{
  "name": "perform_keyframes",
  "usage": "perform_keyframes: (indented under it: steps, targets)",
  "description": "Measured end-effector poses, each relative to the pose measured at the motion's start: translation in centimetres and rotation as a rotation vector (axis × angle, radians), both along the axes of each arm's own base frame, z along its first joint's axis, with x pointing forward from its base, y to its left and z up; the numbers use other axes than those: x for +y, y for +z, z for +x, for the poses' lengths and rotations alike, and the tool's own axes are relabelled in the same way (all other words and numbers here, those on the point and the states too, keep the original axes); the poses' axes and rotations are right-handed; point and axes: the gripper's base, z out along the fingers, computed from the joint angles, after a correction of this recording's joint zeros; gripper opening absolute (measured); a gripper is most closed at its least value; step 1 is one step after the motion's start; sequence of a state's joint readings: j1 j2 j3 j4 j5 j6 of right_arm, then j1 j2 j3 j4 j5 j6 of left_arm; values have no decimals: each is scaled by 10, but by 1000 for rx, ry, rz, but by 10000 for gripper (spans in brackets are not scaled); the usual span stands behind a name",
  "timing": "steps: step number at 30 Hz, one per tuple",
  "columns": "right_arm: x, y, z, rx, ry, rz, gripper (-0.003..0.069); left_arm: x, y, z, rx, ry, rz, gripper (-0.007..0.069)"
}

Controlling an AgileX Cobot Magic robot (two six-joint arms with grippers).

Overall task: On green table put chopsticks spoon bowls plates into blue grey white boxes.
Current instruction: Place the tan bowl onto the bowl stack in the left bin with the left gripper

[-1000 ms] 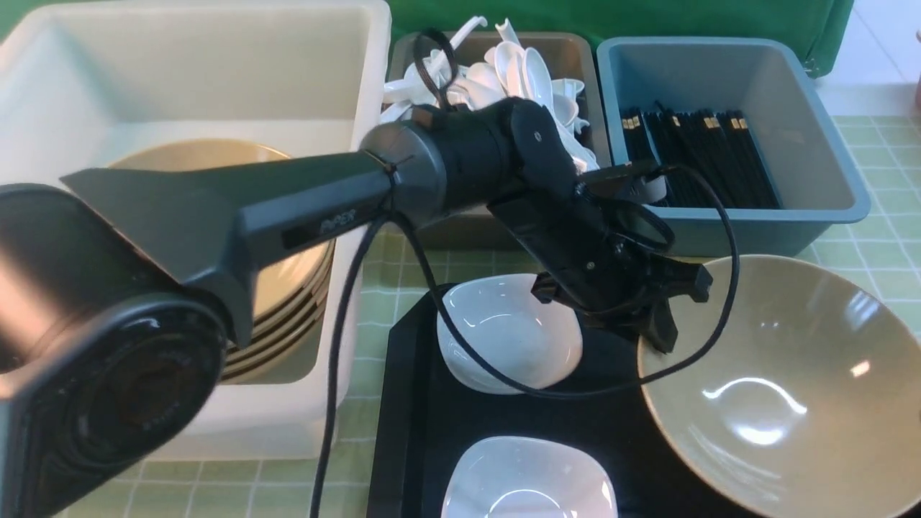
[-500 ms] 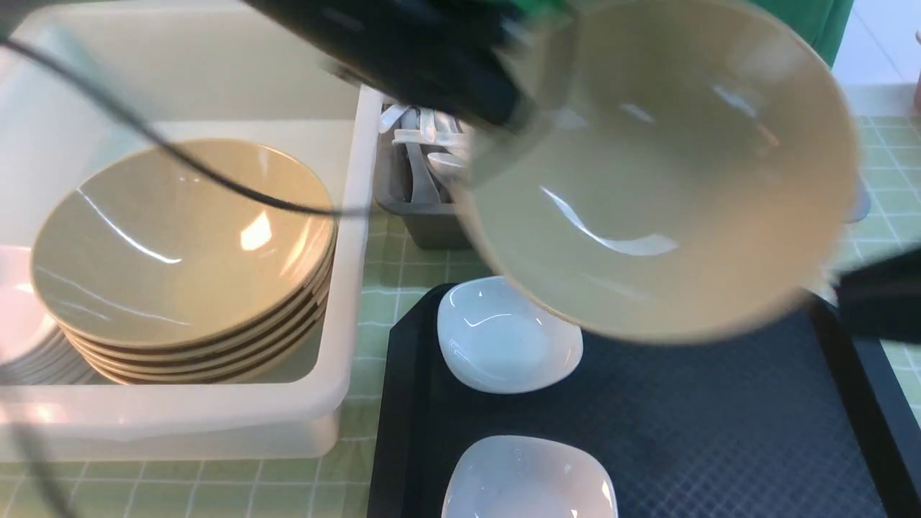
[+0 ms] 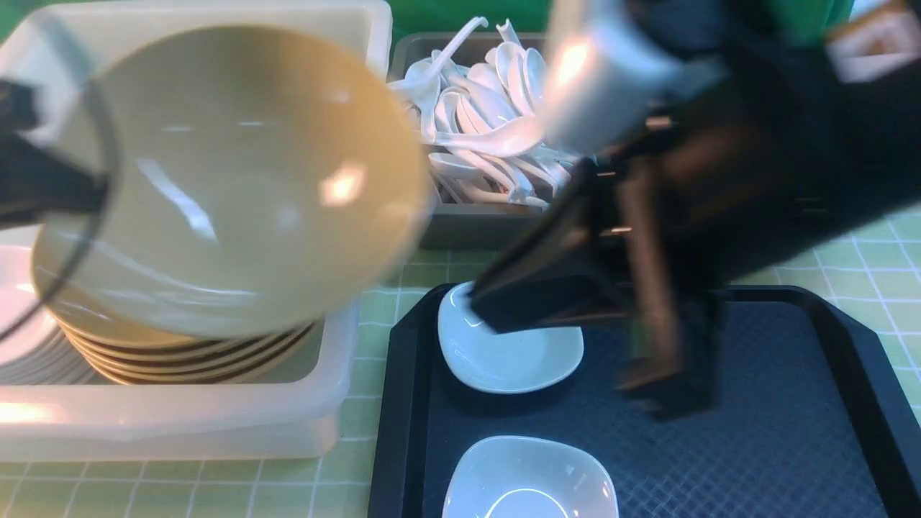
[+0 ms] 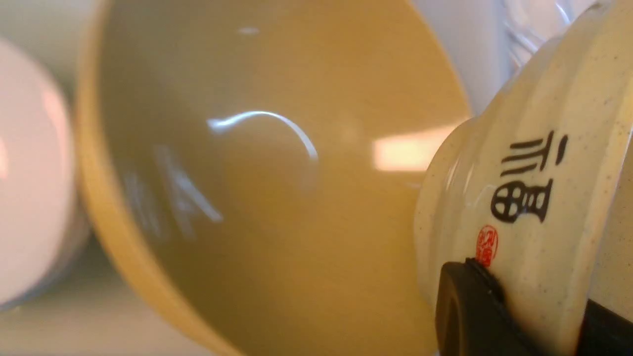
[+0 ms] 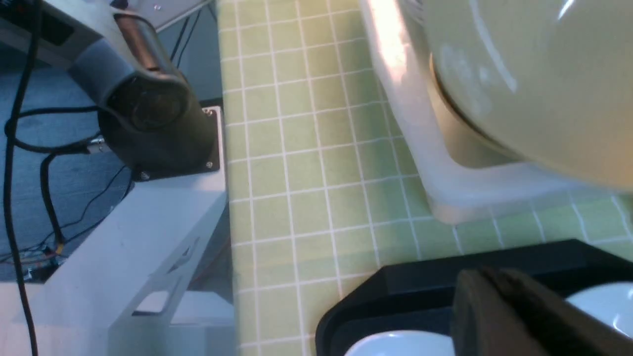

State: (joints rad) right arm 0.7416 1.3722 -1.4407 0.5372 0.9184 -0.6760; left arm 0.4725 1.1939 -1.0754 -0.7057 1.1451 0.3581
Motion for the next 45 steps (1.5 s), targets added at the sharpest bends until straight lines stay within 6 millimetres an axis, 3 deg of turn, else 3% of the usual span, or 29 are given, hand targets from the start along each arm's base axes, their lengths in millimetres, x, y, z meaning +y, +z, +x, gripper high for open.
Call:
perform_keyframes:
  steps: [6,10,17,20,29,33,37,41,45]
  targets:
    - [16,-16,15,33,5,-44,25,33,-11,2,-22,162,-7,17]
    - [19,-21,20,34,-3,-48,34,44,-34,15,91,185,-34,17]
    - [20,-19,22,34,-41,-23,60,43,-56,28,223,212,-66,43]
    - [20,-19,23,44,-54,-22,75,34,-57,30,246,191,-43,102]
    - [16,-24,29,29,-129,-83,147,22,-65,30,370,187,171,481]
    - [15,-34,38,49,-195,-135,176,23,-54,29,374,199,238,598]
    - [8,-50,54,111,-289,-157,206,25,-30,22,336,220,293,633]
    - [-14,-75,79,210,-455,-174,247,21,-4,10,289,198,330,631]
    - [-52,-120,110,376,-680,-222,300,2,26,-12,175,115,377,629]
